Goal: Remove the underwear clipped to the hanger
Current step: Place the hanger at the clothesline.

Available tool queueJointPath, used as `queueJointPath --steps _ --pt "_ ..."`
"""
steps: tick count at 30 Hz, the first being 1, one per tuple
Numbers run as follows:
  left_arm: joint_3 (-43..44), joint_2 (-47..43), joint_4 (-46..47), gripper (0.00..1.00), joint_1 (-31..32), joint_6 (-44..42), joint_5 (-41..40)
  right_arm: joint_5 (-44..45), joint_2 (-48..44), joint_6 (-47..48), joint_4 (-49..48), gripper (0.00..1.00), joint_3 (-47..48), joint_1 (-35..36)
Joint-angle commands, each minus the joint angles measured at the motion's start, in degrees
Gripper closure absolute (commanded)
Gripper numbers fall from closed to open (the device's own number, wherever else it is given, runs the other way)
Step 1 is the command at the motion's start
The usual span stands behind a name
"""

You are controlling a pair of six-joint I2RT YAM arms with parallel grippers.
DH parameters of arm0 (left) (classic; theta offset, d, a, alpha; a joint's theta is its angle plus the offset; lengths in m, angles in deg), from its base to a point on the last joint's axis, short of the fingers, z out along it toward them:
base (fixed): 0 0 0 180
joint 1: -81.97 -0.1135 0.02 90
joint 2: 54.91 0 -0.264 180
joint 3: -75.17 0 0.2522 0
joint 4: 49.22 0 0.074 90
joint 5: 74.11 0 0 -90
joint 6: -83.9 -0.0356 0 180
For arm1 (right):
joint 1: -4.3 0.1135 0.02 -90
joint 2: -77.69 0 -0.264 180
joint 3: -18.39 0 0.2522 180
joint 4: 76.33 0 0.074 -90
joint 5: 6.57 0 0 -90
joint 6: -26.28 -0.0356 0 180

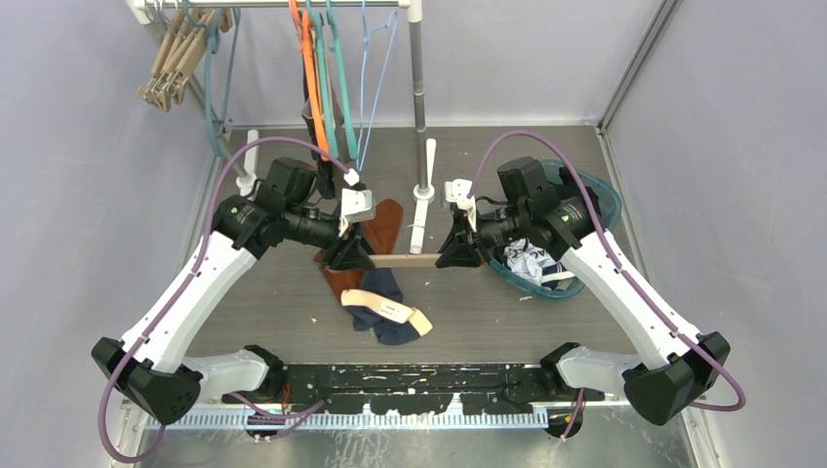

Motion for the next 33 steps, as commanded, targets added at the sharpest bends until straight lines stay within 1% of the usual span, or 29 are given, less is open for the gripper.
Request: queueJointPath --steps 1,4,8,9,11,12,13,14,15,17,19,22,25,27,30,33 --pt "-0.71 -0.79 1.51 0.7 0.16 -0.91 1.73 -2.1 -2.0 -0.57 -3.02 0.99 0.18 0.24" --pt "-1.16 -1.2 1.86 0.76 0.16 -1.15 1.75 -2.05 -1.83 -0.64 -3.21 0.99 0.11 0.24" --pt "-1.18 -1.53 1.96 0.95 0.13 -1.08 1.37 -1.49 -1.89 -0.78 -3.42 0.99 -0.13 0.19" --pt "-1.28 -1.95 1.93 0.99 0.13 -1.14 0.83 -1.14 -2.08 -0.78 -3.58 0.94 -0.4 0.23" --pt "-2.08 -3.16 1.93 1.0 0.08 -1.29 -1.22 -0.31 -2.53 -0.92 -3.95 0.64 -0.99 0.11" --pt "-2.41 -3.88 1.59 1.0 -0.06 -1.64 -2.75 -0.15 -2.92 -0.96 -4.06 0.52 -1.29 -0.04" --pt "-2.91 -4.86 1.1 1.0 -0.25 -1.94 -4.34 -0.08 -3.39 -0.98 -4.19 0.32 -1.66 -0.29" --pt "-3.18 -5.96 0.28 1.0 -0.45 -2.6 -6.5 -0.07 -3.92 -1.11 -4.49 0.2 -2.05 -0.72" --pt "-3.38 -6.94 -0.74 1.0 -0.6 -3.24 -8.73 0.18 -4.62 -1.41 -4.91 0.12 -2.35 -1.13" --pt "-3.39 -9.43 -3.17 1.0 -1.02 -4.2 -13.43 0.71 -5.9 -2.45 -6.06 0.04 -3.11 -2.19" --pt "-2.76 -11.6 -5.99 1.0 -1.66 -4.38 -19.06 0.77 -7.24 -3.63 -7.19 0.0 -3.65 -4.01" --pt "-0.27 -13.79 -12.19 1.0 -2.94 -4.38 -25.91 0.77 -9.6 -4.82 -8.7 0.0 -4.69 -7.22" --pt "1.38 -15.41 -17.18 1.0 -3.88 -3.58 -35.01 1.25 -11.65 -4.97 -9.9 0.0 -6.89 -9.82" --pt "0.33 -16.87 -17.64 1.0 -5.38 -2.85 -41.89 3.4 -12.66 -3.88 -9.91 0.0 -8.41 -10.18" --pt "-2.2 -18.26 -15.55 1.0 -7.36 -2.01 -52.45 8.31 -12.92 -1.64 -10.25 0.0 -10.89 -10.16" --pt "-3.35 -18.01 -16.27 1.0 -9.07 -1.36 -58.73 10.08 -11.61 -1.53 -10.5 0.0 -12.51 -10.19"
